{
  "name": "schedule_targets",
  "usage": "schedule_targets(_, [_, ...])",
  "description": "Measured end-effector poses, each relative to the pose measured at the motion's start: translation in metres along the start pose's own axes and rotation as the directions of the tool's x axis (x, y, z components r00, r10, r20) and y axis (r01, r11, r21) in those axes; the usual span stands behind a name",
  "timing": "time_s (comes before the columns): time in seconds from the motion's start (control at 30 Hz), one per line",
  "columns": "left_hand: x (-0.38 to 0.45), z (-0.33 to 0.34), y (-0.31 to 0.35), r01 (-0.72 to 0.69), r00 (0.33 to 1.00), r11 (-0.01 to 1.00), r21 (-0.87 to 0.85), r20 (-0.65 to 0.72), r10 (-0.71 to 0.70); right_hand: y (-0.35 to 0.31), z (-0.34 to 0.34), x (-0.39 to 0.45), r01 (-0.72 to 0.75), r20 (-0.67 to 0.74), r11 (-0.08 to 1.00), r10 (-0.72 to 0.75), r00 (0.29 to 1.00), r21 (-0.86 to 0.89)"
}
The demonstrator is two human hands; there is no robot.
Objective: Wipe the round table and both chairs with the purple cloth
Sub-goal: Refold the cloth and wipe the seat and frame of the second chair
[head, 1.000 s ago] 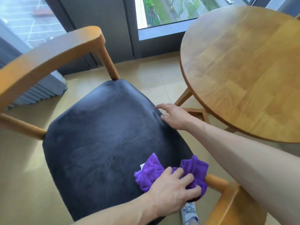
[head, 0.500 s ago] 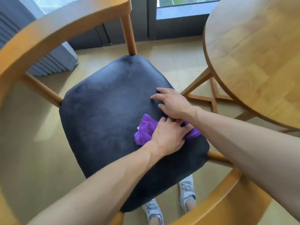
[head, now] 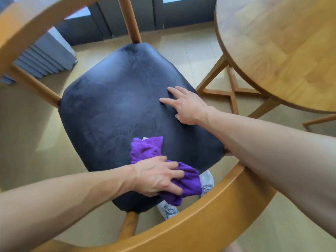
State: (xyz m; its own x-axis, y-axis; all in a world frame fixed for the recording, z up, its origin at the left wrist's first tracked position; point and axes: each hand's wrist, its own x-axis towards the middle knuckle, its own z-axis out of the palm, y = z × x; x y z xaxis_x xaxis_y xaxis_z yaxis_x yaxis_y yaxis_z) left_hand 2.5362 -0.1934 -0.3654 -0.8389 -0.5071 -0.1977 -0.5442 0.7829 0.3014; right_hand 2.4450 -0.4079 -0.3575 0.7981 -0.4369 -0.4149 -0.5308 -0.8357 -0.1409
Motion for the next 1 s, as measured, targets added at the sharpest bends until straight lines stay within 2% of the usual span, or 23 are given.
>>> schedule_targets(0.07, [-0.027, 0.002, -0.004, 0.031, 0.999, 1.000, 0.003, 0.036, -0.031, -0.002, 0.000, -0.001, 0.004, 0.004, 1.000, -0.004, 1.000, -0.023])
schedule_targets(0.13, [-0.055, 0.003, -0.009, 0.141, 0.989, 0.989, -0.036, 0.058, -0.139, -0.005, 0.000, -0.002, -0.003, 0.006, 1.000, 0.003, 1.000, -0.021])
schedule_targets(0.2, [-0.085, 0.002, -0.019, 0.345, 0.938, 0.935, -0.080, 0.050, -0.342, -0.008, 0.000, -0.002, -0.023, -0.014, 1.000, 0.023, 1.000, -0.015])
schedule_targets(0.23, [-0.099, 0.000, -0.027, 0.488, 0.873, 0.867, -0.097, 0.031, -0.488, -0.012, 0.000, -0.001, -0.035, -0.031, 0.999, 0.034, 0.999, -0.012])
schedule_targets(0.27, [-0.109, -0.004, -0.036, 0.649, 0.756, 0.749, -0.129, 0.003, -0.655, -0.015, 0.001, 0.000, -0.045, -0.053, 0.999, 0.045, 0.998, -0.005])
schedule_targets(0.3, [-0.114, -0.008, -0.046, 0.794, 0.583, 0.578, -0.189, -0.031, -0.812, -0.019, 0.002, 0.002, -0.057, -0.080, 0.998, 0.058, 0.995, 0.010])
schedule_targets(0.33, [-0.113, -0.013, -0.057, 0.888, 0.361, 0.364, -0.282, -0.064, -0.930, -0.022, 0.004, 0.004, -0.071, -0.110, 0.997, 0.075, 0.991, 0.042])
schedule_targets(0.37, [-0.105, -0.019, -0.068, 0.914, 0.116, 0.136, -0.384, -0.073, -0.991, -0.025, 0.005, 0.006, -0.085, -0.143, 0.992, 0.097, 0.985, 0.094])
schedule_targets(0.4, [-0.090, -0.026, -0.078, 0.884, -0.108, -0.073, -0.462, -0.049, -0.993, -0.027, 0.005, 0.009, -0.100, -0.176, 0.981, 0.129, 0.976, 0.165])
schedule_targets(0.43, [-0.069, -0.032, -0.084, 0.817, -0.283, -0.243, -0.523, 0.003, -0.959, -0.029, 0.005, 0.013, -0.113, -0.205, 0.961, 0.167, 0.964, 0.252])
schedule_targets(0.47, [-0.047, -0.036, -0.087, 0.728, -0.403, -0.359, -0.584, 0.058, -0.913, -0.032, 0.004, 0.015, -0.120, -0.232, 0.930, 0.209, 0.950, 0.347])
schedule_targets(0.5, [-0.024, -0.038, -0.088, 0.632, -0.474, -0.413, -0.656, 0.094, -0.875, -0.034, 0.002, 0.018, -0.116, -0.256, 0.893, 0.246, 0.935, 0.435])
schedule_targets(0.53, [-0.002, -0.039, -0.087, 0.540, -0.505, -0.414, -0.733, 0.111, -0.856, -0.037, 0.000, 0.021, -0.099, -0.273, 0.859, 0.266, 0.925, 0.502])
schedule_targets(0.57, [0.014, -0.041, -0.083, 0.463, -0.496, -0.370, -0.805, 0.111, -0.861, -0.042, -0.001, 0.023, -0.074, -0.285, 0.831, 0.271, 0.920, 0.551])
schedule_targets(0.63, [0.027, -0.042, -0.078, 0.316, -0.394, -0.254, -0.914, 0.117, -0.912, -0.052, -0.001, 0.027, -0.013, -0.303, 0.785, 0.254, 0.919, 0.620])
schedule_targets(0.67, [0.021, -0.043, -0.079, 0.198, -0.352, -0.245, -0.949, 0.165, -0.922, -0.059, 0.000, 0.029, 0.019, -0.313, 0.771, 0.235, 0.920, 0.636])
schedule_targets(0.73, [-0.004, -0.045, -0.082, -0.075, -0.327, -0.329, -0.941, 0.335, -0.884, -0.073, 0.005, 0.030, 0.059, -0.328, 0.794, 0.182, 0.927, 0.605])
schedule_targets(0.77, [-0.020, -0.044, -0.080, -0.126, -0.359, -0.374, -0.919, 0.394, -0.846, -0.081, 0.010, 0.029, 0.052, -0.318, 0.836, 0.150, 0.936, 0.546])
schedule_targets(0.83, [-0.053, -0.041, -0.071, -0.017, -0.487, -0.449, -0.893, 0.400, -0.777, -0.097, 0.021, 0.023, 0.033, -0.289, 0.936, 0.074, 0.954, 0.349])
schedule_targets(0.9, [-0.079, -0.039, -0.061, 0.112, -0.573, -0.506, -0.855, 0.361, -0.736, -0.109, 0.032, 0.021, 0.067, -0.310, 0.977, -0.002, 0.951, 0.202])
schedule_targets(0.93, [-0.090, -0.040, -0.056, 0.145, -0.590, -0.519, -0.842, 0.348, -0.729, -0.113, 0.034, 0.023, 0.085, -0.332, 0.979, -0.019, 0.943, 0.187])
schedule_targets(1.0, [-0.105, -0.041, -0.053, 0.234, -0.581, -0.562, -0.793, 0.350, -0.735, -0.118, 0.032, 0.036, 0.081, -0.367, 0.966, 0.016, 0.930, 0.247])
